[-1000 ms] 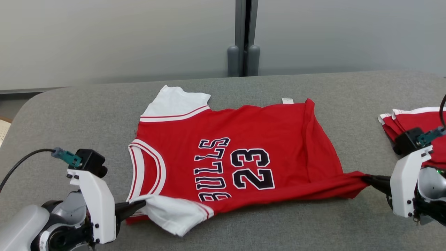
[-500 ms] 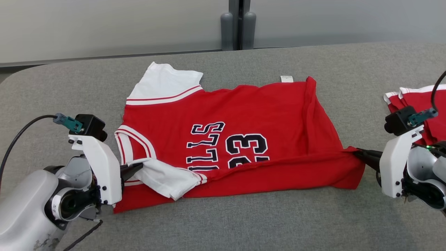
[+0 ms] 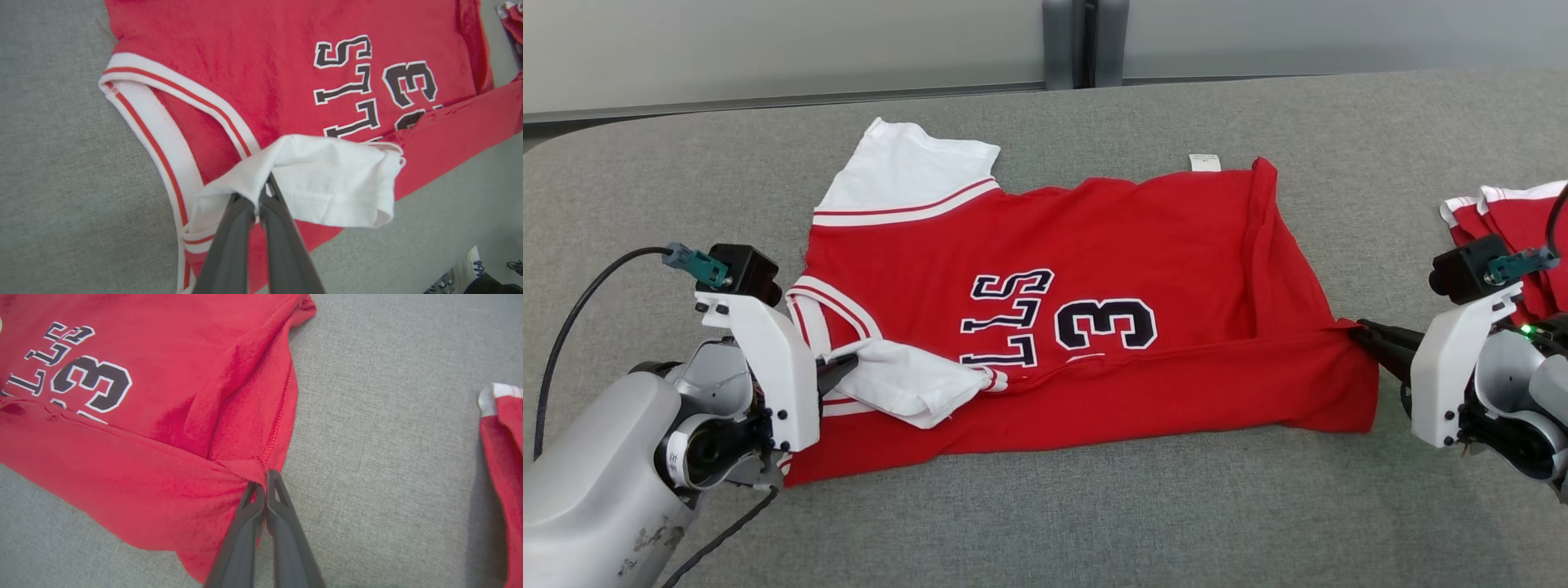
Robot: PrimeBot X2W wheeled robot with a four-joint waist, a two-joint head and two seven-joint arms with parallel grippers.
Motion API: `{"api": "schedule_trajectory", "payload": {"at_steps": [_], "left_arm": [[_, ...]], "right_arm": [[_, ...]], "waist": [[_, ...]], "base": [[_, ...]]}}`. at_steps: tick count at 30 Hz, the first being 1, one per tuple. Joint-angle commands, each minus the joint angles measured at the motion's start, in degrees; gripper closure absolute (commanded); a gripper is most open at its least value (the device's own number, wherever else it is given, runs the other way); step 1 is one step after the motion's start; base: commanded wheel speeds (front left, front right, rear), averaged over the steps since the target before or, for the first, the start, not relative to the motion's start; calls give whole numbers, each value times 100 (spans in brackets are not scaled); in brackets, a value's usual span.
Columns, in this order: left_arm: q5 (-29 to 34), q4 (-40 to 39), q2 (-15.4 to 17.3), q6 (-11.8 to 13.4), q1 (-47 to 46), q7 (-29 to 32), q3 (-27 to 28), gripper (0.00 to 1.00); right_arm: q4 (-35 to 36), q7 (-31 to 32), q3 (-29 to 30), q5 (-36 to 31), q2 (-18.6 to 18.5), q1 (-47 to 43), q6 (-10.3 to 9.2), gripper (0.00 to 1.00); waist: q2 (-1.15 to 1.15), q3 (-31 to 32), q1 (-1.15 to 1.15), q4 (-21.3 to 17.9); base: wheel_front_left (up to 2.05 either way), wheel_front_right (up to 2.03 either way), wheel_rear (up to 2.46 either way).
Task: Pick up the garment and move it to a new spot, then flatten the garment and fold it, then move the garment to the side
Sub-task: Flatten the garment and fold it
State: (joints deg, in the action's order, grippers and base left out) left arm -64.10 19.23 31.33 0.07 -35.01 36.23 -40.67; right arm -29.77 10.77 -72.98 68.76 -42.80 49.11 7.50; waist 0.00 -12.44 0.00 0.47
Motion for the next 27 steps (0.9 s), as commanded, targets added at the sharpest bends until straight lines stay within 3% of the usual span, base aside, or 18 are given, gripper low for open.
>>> {"api": "schedule_trajectory", "payload": {"at_steps": [1,2,5,10,12,14,17,20,21,27], "left_arm": [[83,57,-8,-38,-81,-59,-28,53],[177,83,11,-71,-110,-130,-56,0],[322,198,-6,-126,-78,-323,-120,0],[473,402,-60,3,22,-823,-9,0],[567,388,-31,-111,72,-987,-44,0],[666,342,7,-90,98,-1416,75,0],[845,275,-78,159,205,-2407,405,0],[914,126,-242,361,419,-3461,777,0],[914,126,-242,361,419,-3461,777,0],[1415,-321,-383,555,1125,-4878,857,0]], "right_arm": [[-59,-34,-8,61,18,-10,-2,0],[-101,-59,-12,-21,17,-5,-2,0],[-272,-375,-26,-354,97,25,-2,0],[-620,-1275,155,-410,276,-65,-2,0],[-733,-1764,271,-438,392,-129,-2,0],[-834,-2258,315,-731,436,-132,-2,0],[-970,-2569,519,-1176,578,-291,-2,0],[-727,-2602,1499,-1672,729,-497,-2,0],[-727,-2602,1499,-1672,729,-497,-2,0],[121,-2601,4044,-3379,1352,-1962,-2,0]], "waist": [[0,1,0,15],[0,4,0,24],[0,34,0,47],[0,172,0,79],[0,257,0,82],[0,353,0,86],[0,511,0,84],[0,687,0,84],[0,687,0,84],[0,1057,0,114]], "base": [[0,0,0],[0,0,0],[0,0,0],[0,0,0],[0,0,0],[0,0,0],[0,0,0],[0,0,0],[0,0,0],[0,0,0]]}}
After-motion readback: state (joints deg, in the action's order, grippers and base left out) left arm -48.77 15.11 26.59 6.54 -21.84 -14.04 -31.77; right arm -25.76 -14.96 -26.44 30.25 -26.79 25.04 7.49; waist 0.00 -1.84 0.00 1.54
